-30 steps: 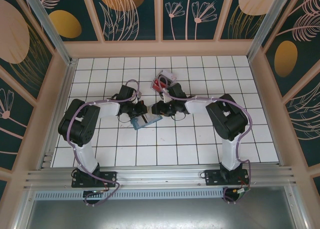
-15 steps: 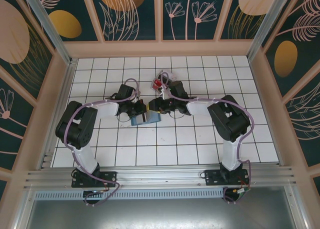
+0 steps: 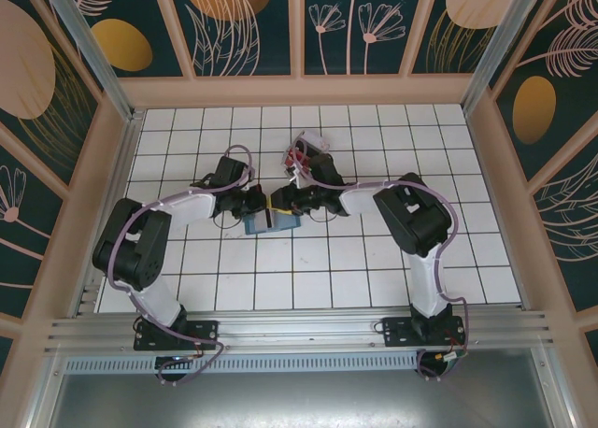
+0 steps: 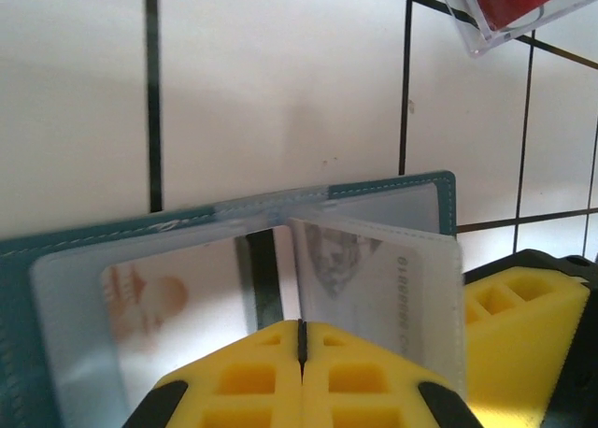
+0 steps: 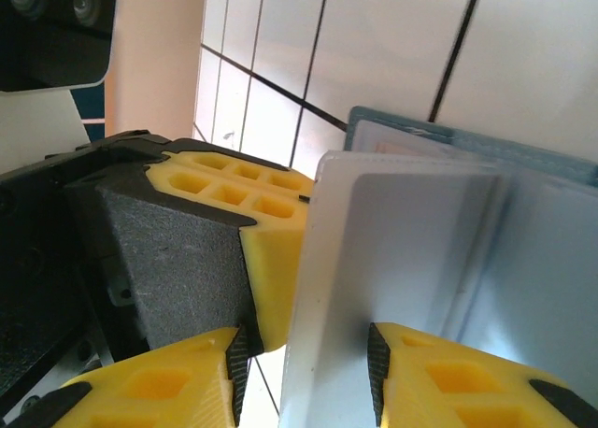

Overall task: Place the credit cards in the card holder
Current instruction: Flip over the card slot in the card holder.

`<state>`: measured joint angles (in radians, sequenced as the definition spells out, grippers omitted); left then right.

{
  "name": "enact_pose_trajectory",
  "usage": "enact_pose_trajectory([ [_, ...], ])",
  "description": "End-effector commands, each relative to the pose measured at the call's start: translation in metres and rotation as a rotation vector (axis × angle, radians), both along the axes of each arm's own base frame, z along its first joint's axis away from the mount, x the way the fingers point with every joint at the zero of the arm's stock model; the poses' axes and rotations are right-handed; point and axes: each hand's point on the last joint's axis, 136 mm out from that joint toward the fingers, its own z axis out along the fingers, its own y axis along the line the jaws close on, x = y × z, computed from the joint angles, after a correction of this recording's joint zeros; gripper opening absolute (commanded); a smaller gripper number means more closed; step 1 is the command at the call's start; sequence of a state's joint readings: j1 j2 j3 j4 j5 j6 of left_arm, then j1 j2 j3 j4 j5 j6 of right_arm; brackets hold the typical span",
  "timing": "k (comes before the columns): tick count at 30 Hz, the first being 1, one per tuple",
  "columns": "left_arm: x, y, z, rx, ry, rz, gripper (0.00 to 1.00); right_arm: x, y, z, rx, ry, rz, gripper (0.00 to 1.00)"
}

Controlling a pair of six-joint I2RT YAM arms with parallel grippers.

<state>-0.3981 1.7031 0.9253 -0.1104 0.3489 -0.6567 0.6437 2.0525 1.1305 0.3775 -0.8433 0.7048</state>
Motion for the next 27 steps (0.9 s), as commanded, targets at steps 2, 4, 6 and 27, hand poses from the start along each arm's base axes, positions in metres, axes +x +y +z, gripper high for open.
enact_pose_trajectory([
  [2,-0.009,0.005,0.012,0.018,-0.009,0.004,0.08,0.0,0.017,0.008,-0.001,-0.056,0.042,0.42],
  [4,-0.011,0.009,0.014,0.027,-0.013,0.011,0.08,-0.001,0.021,0.007,-0.014,-0.061,0.049,0.42],
  [6,-0.012,0.013,0.014,0.032,-0.012,0.018,0.08,-0.001,0.025,0.003,-0.022,-0.054,0.054,0.42],
  [27,-0.012,0.074,0.03,0.071,-0.05,0.149,0.12,0.009,0.045,-0.043,-0.223,-0.072,0.076,0.43],
])
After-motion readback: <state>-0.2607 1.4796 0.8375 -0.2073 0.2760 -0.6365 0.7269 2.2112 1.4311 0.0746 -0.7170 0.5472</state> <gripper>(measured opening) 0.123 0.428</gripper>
